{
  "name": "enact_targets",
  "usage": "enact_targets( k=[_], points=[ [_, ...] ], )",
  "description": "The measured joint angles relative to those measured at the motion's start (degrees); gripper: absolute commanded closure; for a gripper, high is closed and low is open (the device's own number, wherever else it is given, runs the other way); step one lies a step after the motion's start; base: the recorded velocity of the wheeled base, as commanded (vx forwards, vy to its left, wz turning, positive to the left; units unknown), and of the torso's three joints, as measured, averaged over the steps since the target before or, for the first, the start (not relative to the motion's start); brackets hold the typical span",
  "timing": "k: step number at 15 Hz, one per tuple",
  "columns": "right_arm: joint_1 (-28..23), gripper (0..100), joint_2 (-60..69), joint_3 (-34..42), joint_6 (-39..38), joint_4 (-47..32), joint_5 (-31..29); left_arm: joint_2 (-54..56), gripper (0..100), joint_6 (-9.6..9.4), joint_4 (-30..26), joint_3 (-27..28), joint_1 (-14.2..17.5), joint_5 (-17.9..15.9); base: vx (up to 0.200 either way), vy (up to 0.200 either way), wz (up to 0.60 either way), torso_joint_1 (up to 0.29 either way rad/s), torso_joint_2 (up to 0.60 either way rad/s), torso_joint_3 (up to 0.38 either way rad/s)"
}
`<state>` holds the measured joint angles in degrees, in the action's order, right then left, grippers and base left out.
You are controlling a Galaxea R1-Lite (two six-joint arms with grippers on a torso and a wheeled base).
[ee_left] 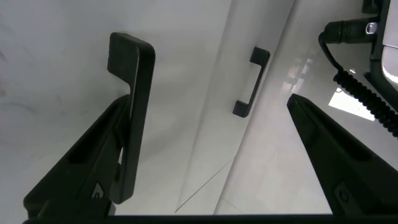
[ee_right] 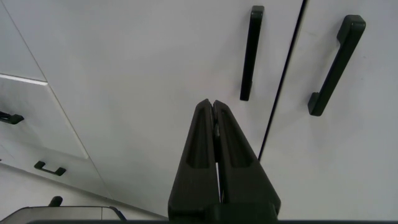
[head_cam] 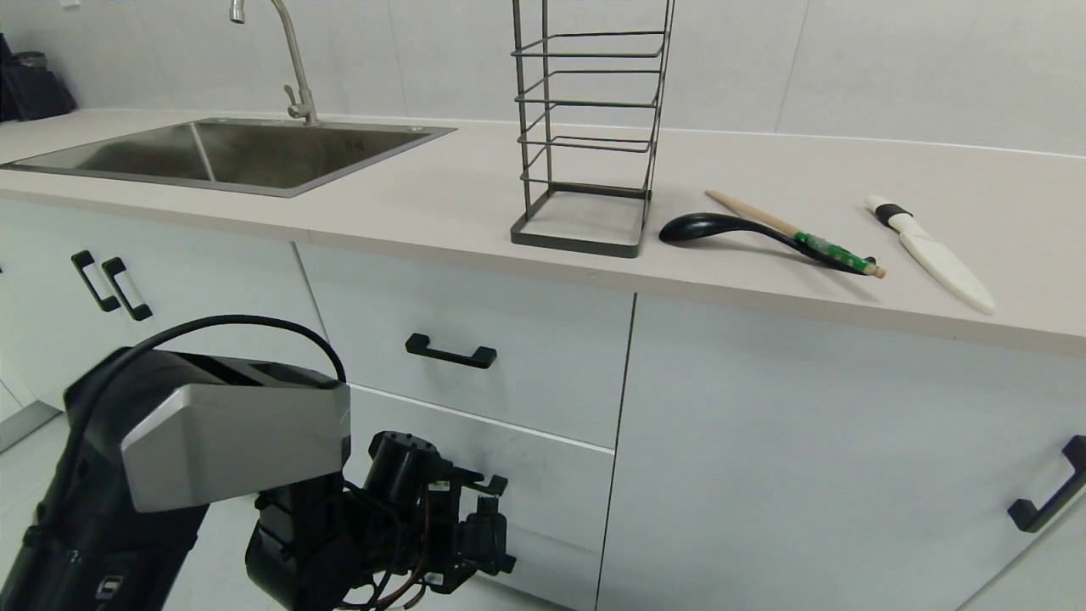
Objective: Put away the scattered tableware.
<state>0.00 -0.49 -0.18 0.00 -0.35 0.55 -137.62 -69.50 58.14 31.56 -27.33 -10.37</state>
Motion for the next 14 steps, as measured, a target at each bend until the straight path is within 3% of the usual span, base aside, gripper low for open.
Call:
enact_targets(
  k=[9,14],
  points=[
    [0.0,100,-0.02,0.0,0.0,0.0,0.02,4.49,0,0.34,-0.24,-8.8,-0.74,-0.22,0.0,0.0,0.0,0.0,0.0,0.0],
    [0.0,100,-0.02,0.0,0.0,0.0,0.02,18.49,0,2.04,-0.28,-16.08,-3.47,-0.95,0.0,0.0,0.0,0.0,0.0,0.0]
  ],
)
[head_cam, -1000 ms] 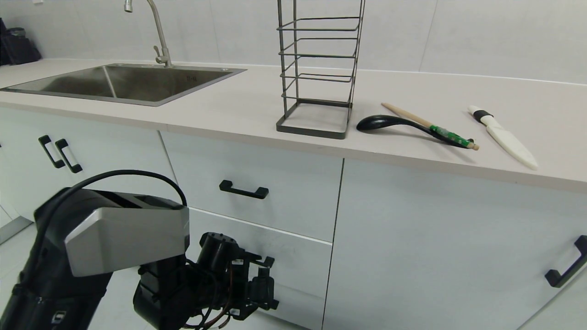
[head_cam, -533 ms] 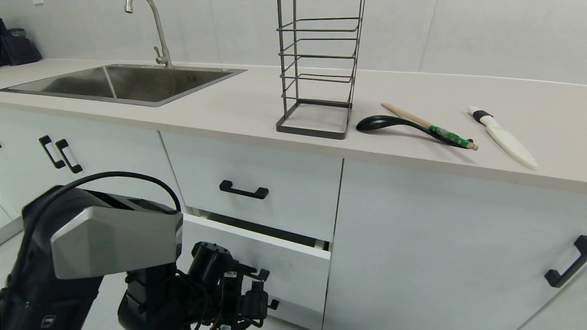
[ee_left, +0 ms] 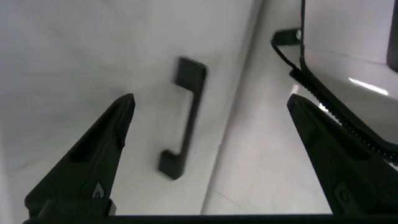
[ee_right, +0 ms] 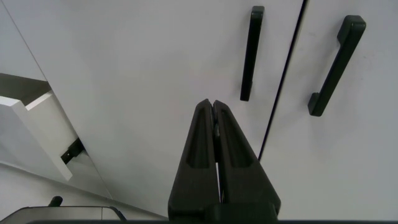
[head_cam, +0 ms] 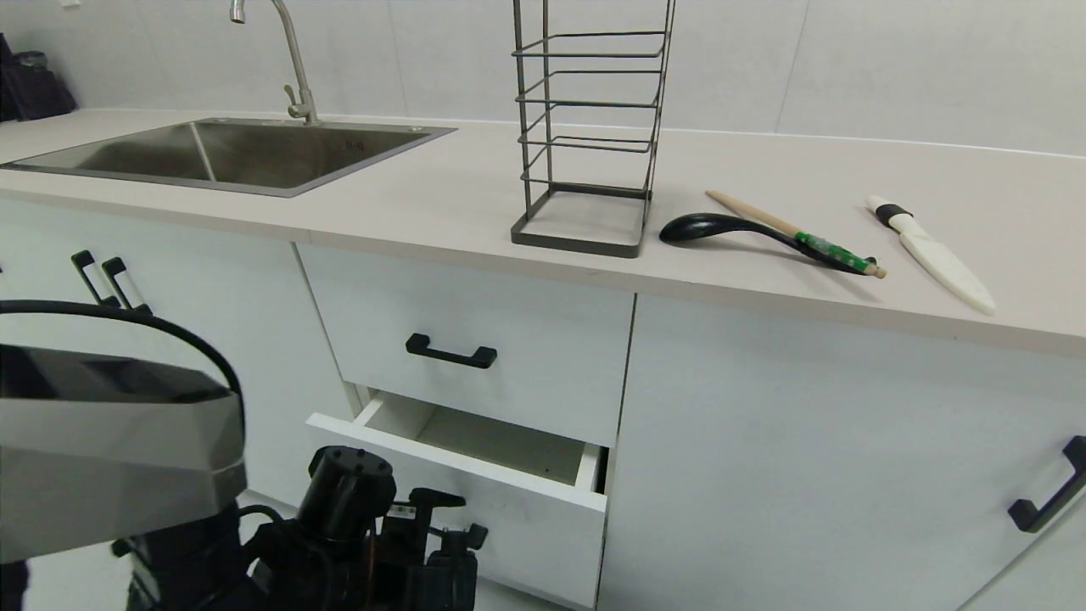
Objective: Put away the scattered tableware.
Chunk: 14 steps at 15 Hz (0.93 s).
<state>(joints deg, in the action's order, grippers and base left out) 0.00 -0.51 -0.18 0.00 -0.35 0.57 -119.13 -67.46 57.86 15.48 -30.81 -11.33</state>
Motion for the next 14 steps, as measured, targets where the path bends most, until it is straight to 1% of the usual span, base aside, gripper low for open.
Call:
enact_targets(
  k=[1,2,4,5,8,14],
  points=[
    [0.0,100,0.0,0.0,0.0,0.0,-0.04,3.47,0,1.19,-0.05,-1.51,-0.94,-0.05,0.0,0.0,0.0,0.0,0.0,0.0],
    [-0.02,100,0.0,0.0,0.0,0.0,-0.02,6.89,0,3.08,-0.05,-2.47,-2.24,-0.09,0.0,0.0,0.0,0.0,0.0,0.0],
    [-0.02,100,0.0,0.0,0.0,0.0,-0.02,12.87,0,9.11,-0.16,-3.47,-6.13,-0.06,0.0,0.0,0.0,0.0,0.0,0.0],
    [0.0,100,0.0,0.0,0.0,0.0,-0.02,14.6,0,10.15,-0.22,-3.52,-7.17,-0.09,0.0,0.0,0.0,0.0,0.0,0.0],
    [-0.02,100,0.0,0.0,0.0,0.0,-0.04,15.79,0,10.4,-0.2,-1.05,-7.03,0.05,0.0,0.0,0.0,0.0,0.0,0.0],
    [0.0,100,0.0,0.0,0.0,0.0,-0.02,5.07,0,10.29,-0.05,8.39,-5.96,0.3,0.0,0.0,0.0,0.0,0.0,0.0]
  ],
)
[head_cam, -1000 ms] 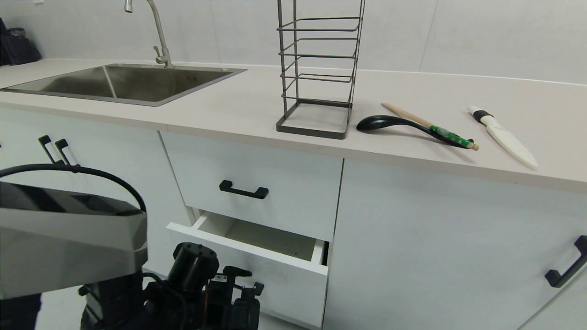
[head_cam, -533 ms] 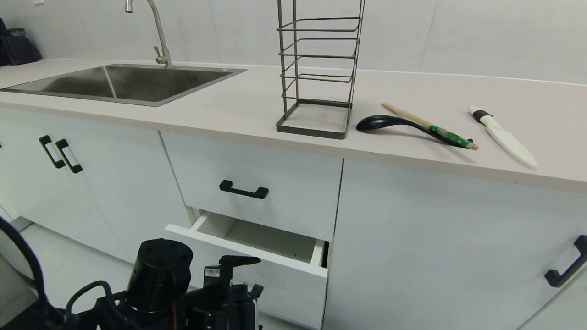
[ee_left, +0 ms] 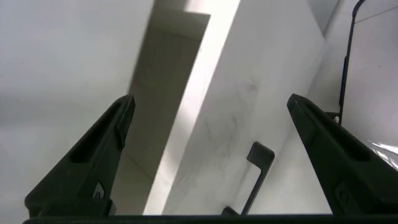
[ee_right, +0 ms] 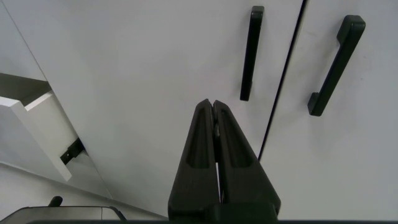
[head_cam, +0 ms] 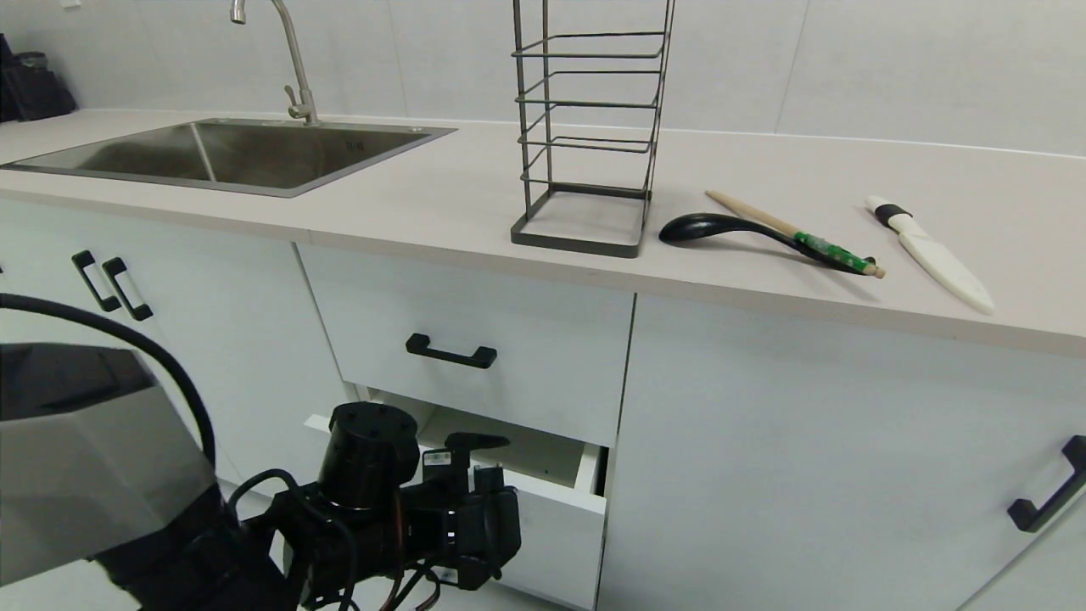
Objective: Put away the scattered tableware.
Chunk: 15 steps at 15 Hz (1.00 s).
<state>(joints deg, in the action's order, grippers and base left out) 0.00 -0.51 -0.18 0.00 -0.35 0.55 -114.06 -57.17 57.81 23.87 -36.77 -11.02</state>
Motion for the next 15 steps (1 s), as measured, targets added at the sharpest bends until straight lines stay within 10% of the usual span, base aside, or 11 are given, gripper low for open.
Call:
enact_targets(
  k=[6,15],
  points=[
    [0.0,100,0.0,0.0,0.0,0.02,0.02,-4.58,0,-0.35,0.62,-0.3,-0.02,0.21,0.0,0.0,0.0,0.0,0.0,0.0],
    [-0.02,100,0.0,0.0,0.0,0.02,0.0,8.51,0,0.17,0.13,-16.98,-2.45,1.06,0.0,0.0,0.0,0.0,0.0,0.0]
  ],
)
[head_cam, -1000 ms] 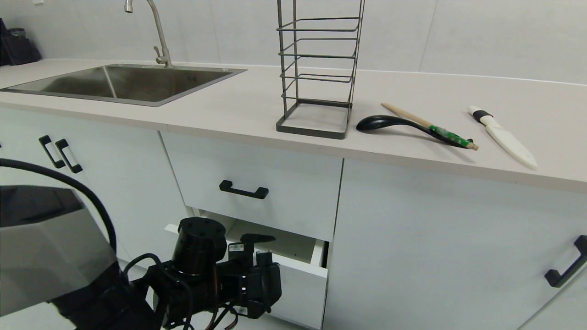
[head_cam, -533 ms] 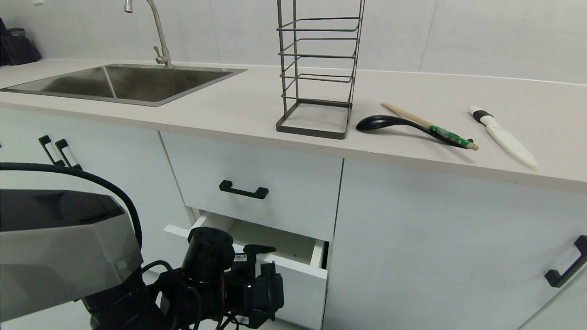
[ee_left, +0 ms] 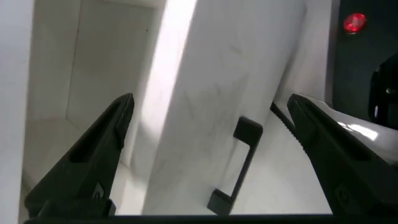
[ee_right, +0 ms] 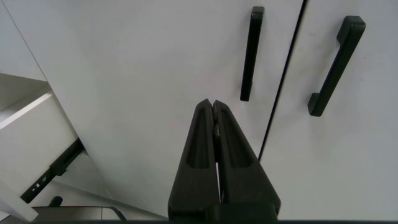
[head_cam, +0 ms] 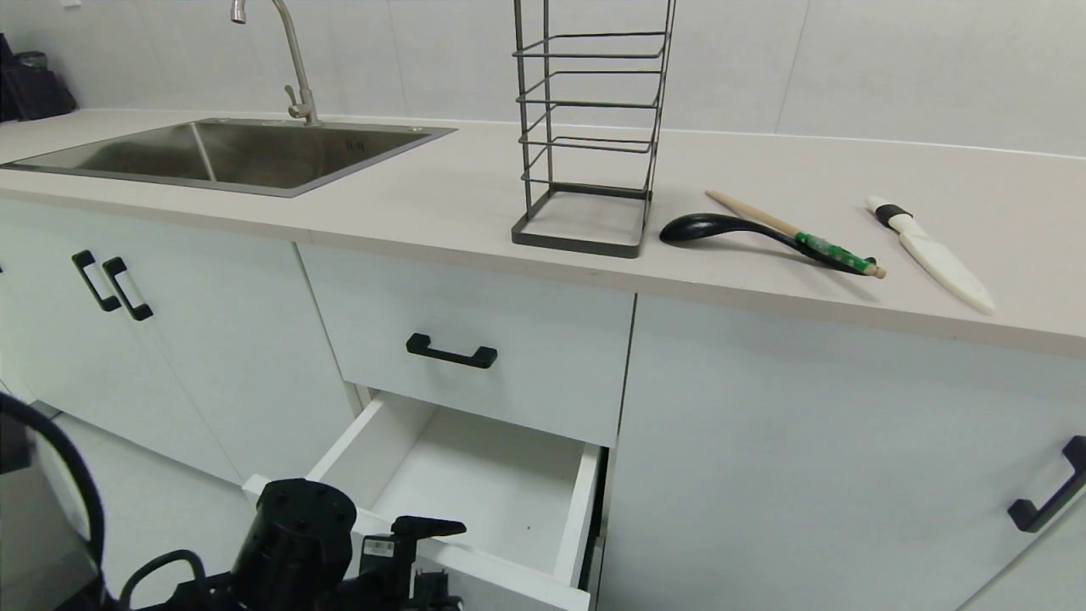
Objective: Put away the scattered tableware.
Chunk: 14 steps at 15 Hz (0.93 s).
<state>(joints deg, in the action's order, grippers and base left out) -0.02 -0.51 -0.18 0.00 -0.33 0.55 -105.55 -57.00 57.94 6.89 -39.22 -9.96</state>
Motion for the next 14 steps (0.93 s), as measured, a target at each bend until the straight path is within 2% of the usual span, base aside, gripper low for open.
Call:
enact_targets(
  k=[2,4,5,6,7,9,10,11,12,13,14],
  points=[
    [0.02,100,0.0,0.0,0.0,0.0,0.0,2.68,0,0.9,0.17,-0.48,-0.2,0.0,0.0,0.0,0.0,0.0,0.0,0.0],
    [0.02,100,0.0,0.0,0.0,0.0,0.02,5.19,0,3.22,-0.09,-0.59,-0.57,-0.24,0.0,0.0,0.0,0.0,0.0,0.0],
    [0.02,100,0.0,0.0,0.0,0.0,-0.01,6.6,0,5.44,-0.13,-0.52,-1.22,-0.33,0.0,0.0,0.0,0.0,0.0,0.0],
    [0.02,100,0.0,0.0,0.0,0.0,0.0,8.39,0,9.28,-0.28,-0.04,-2.56,-0.33,0.0,0.0,0.0,0.0,0.0,0.0],
    [0.02,100,0.0,0.0,0.0,0.0,0.0,10.35,0,14.31,-0.35,0.88,-3.83,-0.2,0.0,0.0,0.0,0.0,0.0,0.0],
    [0.02,100,0.0,0.0,0.0,-0.02,-0.01,14.34,0,27.33,-0.79,4.46,-5.02,0.0,0.0,0.0,0.0,0.0,0.0,0.0],
    [0.02,100,0.0,0.0,0.0,0.0,0.0,15.73,0,32.71,-0.94,6.01,-4.91,-0.02,0.0,0.0,0.0,0.0,0.0,0.0],
    [0.0,100,0.0,0.0,0.0,0.0,0.0,16.96,0,40.58,-1.05,7.03,-4.46,-0.22,0.0,0.0,0.0,0.0,0.0,0.0],
    [0.02,100,0.0,0.0,0.0,0.0,-0.01,18.14,0,50.55,-0.96,7.8,-3.43,-1.07,0.0,0.0,0.0,0.0,0.0,0.0],
    [0.02,100,0.0,0.0,0.0,0.0,0.0,19.01,0,57.3,-0.9,8.11,-1.85,-2.71,0.0,0.0,0.0,0.0,0.0,0.0],
    [0.02,100,0.0,0.0,0.0,0.0,0.02,19.74,0,61.95,-0.57,8.18,0.49,-5.41,0.0,0.0,0.0,0.0,0.0,0.0]
  ],
)
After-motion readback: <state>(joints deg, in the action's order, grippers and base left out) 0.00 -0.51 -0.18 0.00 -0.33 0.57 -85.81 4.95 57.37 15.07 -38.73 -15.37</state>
